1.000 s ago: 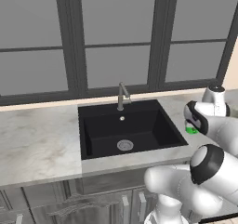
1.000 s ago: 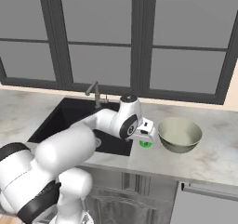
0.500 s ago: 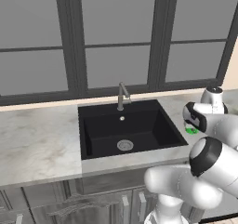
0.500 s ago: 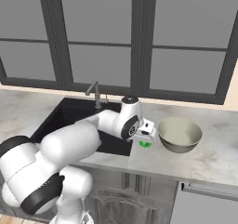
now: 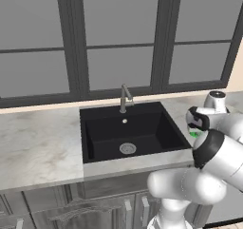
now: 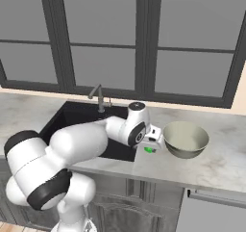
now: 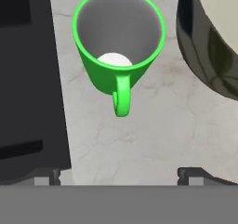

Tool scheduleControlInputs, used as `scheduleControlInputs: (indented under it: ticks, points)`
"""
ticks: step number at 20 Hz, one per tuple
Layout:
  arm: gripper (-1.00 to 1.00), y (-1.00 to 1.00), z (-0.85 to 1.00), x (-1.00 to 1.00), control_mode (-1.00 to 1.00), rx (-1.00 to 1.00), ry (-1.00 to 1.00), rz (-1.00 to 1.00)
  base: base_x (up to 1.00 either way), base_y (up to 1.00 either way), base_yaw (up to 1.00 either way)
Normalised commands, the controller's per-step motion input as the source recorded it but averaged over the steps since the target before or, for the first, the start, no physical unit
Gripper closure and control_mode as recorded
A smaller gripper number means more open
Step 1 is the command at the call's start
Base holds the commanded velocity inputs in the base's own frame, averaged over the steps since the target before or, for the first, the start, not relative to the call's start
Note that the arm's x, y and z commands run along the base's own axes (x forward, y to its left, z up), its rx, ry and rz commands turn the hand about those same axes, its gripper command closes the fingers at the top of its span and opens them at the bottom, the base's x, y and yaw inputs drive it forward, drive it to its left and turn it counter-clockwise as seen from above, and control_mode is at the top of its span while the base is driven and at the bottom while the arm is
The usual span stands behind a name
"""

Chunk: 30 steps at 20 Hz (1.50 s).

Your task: Pick the mug and place it in the sink. Pick the bowl and place it in the open cabinet and then close the cabinet.

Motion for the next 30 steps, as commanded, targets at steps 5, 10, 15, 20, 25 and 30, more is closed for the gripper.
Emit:
scheduleControlInputs:
  ticks: [5,10,15,20,25,30]
  points:
    - [-1.00,-0.08,-0.12,0.18,-1.00,0.00,0.00,0.00,0.00,0.00,0.00]
    - [-1.00,-0.10,-0.11,0.21,-1.00,0.01,0.00,0.00,0.00,0.00,0.00]
    - [-1.00,-0.08,-0.12,0.17,-1.00,0.00,0.00,0.00,0.00,0.00,0.00]
    - [-1.00,-0.02,-0.17,0.20,-1.00,0.00,0.00,0.00,0.00,0.00,0.00]
    - [-1.00,-0.03,-0.15,0.20,-1.00,0.00,0.00,0.00,0.00,0.00,0.00]
    - [-1.00,-0.04,-0.13,0.14,-1.00,0.00,0.00,0.00,0.00,0.00,0.00]
